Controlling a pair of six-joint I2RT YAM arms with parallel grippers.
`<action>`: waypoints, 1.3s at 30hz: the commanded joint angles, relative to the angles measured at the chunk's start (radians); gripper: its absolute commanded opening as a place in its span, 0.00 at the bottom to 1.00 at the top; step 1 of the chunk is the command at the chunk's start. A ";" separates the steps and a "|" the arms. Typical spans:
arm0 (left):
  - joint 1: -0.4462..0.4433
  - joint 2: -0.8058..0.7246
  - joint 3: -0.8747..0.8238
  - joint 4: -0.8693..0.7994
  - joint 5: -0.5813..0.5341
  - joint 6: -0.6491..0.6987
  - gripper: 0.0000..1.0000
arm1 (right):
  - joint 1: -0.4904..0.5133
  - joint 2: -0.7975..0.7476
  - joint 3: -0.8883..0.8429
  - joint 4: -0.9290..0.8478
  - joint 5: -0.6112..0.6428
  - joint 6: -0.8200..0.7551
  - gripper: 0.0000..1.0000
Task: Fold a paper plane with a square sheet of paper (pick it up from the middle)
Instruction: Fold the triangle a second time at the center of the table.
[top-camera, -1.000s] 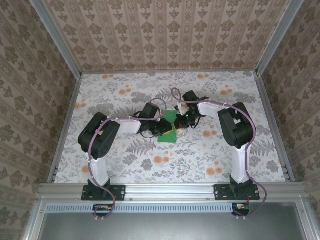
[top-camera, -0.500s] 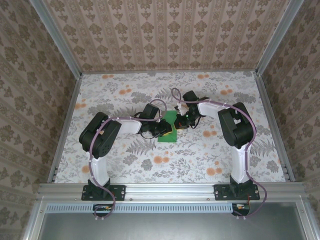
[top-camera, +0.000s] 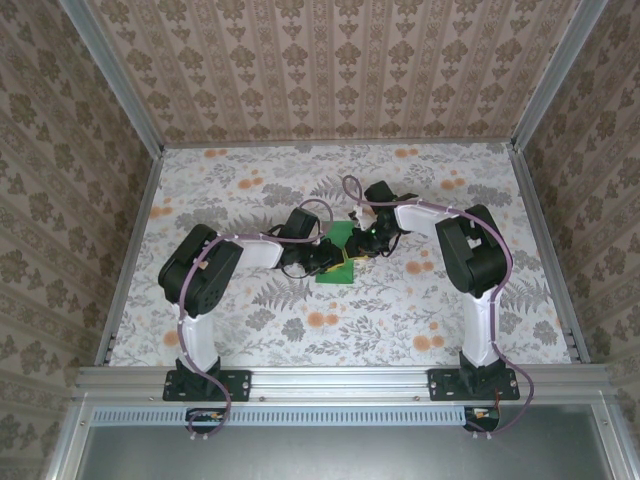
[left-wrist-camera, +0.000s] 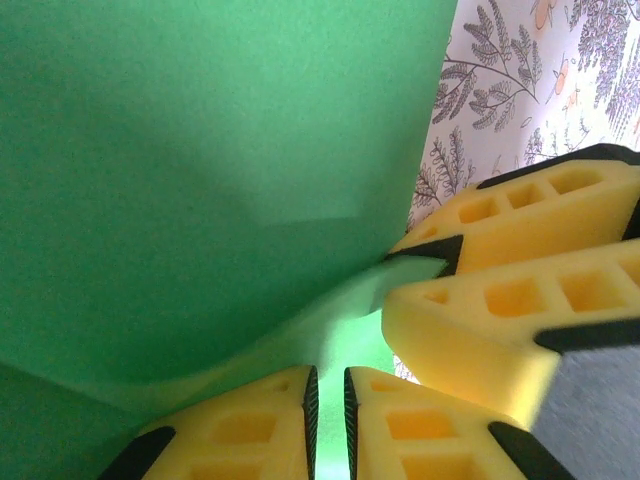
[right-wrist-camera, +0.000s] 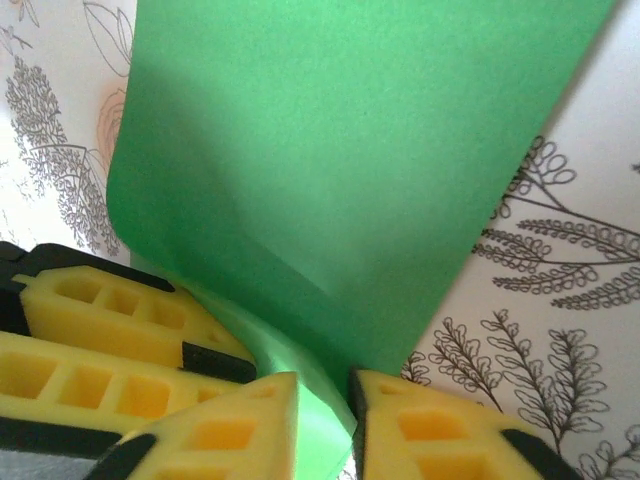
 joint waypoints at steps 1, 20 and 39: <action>0.006 0.019 -0.035 -0.044 -0.030 -0.022 0.18 | -0.018 -0.086 -0.017 -0.014 0.058 0.058 0.29; 0.006 0.016 -0.037 -0.044 -0.031 -0.025 0.16 | 0.024 -0.051 -0.043 0.083 -0.009 0.145 0.10; 0.055 -0.045 0.095 -0.098 0.003 0.063 0.16 | 0.024 0.037 -0.032 -0.053 0.121 0.025 0.05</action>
